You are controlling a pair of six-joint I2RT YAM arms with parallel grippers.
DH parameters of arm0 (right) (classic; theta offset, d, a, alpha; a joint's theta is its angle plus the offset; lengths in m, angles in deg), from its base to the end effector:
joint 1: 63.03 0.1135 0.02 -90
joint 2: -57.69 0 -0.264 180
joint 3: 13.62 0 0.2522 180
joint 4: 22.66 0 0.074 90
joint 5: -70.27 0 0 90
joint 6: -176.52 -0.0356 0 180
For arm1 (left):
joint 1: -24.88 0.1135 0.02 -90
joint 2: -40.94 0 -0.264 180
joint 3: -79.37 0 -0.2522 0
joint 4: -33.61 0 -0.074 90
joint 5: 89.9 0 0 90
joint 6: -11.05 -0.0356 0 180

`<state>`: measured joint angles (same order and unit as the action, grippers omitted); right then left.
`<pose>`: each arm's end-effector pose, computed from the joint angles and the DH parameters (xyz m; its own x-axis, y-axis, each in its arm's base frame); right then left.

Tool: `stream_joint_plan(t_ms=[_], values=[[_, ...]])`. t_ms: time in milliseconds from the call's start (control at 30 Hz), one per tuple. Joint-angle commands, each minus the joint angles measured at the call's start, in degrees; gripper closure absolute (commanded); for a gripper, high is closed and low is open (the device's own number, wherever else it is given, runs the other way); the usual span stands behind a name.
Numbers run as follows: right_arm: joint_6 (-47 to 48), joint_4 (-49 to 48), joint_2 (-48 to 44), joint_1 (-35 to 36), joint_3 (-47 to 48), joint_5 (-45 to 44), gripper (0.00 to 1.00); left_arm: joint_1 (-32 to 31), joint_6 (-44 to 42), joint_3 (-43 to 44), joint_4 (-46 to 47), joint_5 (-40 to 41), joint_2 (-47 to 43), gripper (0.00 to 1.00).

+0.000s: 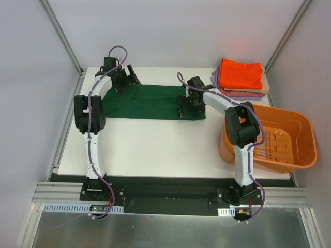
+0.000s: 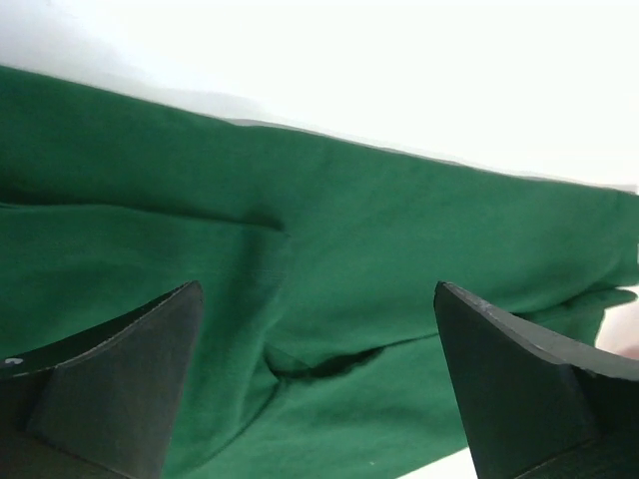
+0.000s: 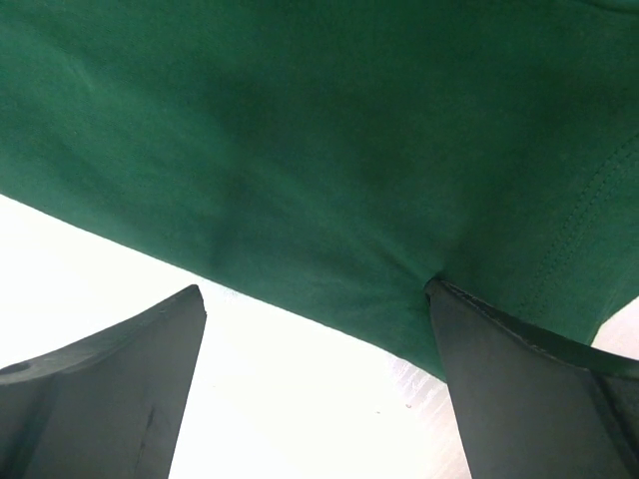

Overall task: Fold and stack the t-shirts
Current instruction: Fold the other side of the tshirt into a rectangle

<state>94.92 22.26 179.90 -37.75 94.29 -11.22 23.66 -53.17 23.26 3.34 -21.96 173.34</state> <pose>0.4146 0.2016 0.1808 -0.6968 -0.4889 -0.5248 -0.5990 0.7991 0.0510 0.5304 -0.0247 0.2041 -0.6998 -0.3883 -0.5997 0.0090 0.8345 -0.5509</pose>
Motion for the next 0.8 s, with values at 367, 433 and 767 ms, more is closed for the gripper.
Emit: stream_joint_plan(t_ms=[367, 433, 767], values=[[-2.16, -0.66, 0.99, -4.0, 14.11, 3.78, 0.04, -0.55, 5.68, -26.62, 7.37, 12.66, -24.91, 0.01], [-2.16, -0.57, 5.39, -4.44, 18.94, 4.41, 0.04, 0.5, 7.69, -27.07, 7.55, 12.22, -23.25, 0.01], [-2.6, 0.03, 19.37, -4.97, 34.17, 8.17, 0.04, 3.67, 15.0, -19.79, 7.55, 15.04, -10.24, 0.01]])
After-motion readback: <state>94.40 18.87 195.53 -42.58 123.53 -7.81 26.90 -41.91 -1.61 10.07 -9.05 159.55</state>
